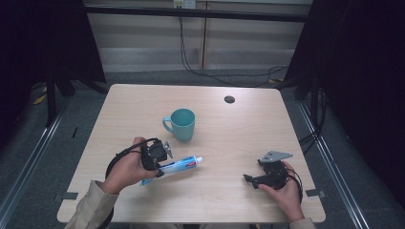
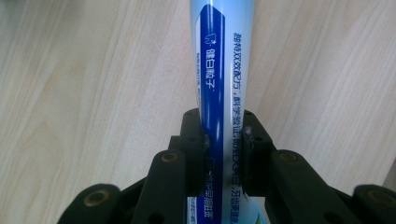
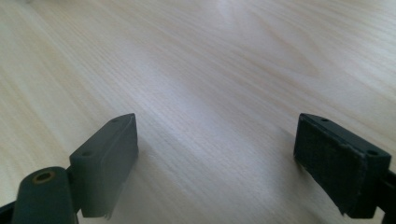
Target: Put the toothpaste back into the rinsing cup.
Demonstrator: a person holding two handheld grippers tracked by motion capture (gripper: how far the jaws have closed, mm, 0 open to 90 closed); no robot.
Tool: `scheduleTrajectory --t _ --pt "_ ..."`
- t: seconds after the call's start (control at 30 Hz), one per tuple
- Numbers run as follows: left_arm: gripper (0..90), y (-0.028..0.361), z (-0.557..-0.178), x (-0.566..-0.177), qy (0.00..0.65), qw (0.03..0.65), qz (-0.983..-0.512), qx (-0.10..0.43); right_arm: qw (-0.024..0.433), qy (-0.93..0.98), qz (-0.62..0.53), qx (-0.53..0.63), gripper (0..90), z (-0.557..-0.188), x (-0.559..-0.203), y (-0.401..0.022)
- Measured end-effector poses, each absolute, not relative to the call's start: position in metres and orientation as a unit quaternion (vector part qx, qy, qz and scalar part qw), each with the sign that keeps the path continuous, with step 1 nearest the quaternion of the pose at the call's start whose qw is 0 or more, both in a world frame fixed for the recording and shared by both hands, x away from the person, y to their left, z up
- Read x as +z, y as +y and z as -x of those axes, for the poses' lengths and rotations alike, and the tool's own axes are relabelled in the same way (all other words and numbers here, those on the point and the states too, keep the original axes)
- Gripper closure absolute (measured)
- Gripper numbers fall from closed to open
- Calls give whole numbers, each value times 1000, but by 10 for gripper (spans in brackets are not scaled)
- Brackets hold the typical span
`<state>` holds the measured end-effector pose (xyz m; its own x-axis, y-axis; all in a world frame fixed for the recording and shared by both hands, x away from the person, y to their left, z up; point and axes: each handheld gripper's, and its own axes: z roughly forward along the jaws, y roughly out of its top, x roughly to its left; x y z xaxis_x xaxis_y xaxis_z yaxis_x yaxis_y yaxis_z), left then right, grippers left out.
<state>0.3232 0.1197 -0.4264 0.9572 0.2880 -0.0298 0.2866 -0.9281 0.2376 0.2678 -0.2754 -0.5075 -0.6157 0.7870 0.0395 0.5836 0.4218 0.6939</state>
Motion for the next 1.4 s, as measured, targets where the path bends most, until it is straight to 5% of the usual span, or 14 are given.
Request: scheduleTrajectory --t 1.4 --pt "748 76 -329 -417 128 129 -983 2 106 916 -207 328 157 -297 -445 -198"
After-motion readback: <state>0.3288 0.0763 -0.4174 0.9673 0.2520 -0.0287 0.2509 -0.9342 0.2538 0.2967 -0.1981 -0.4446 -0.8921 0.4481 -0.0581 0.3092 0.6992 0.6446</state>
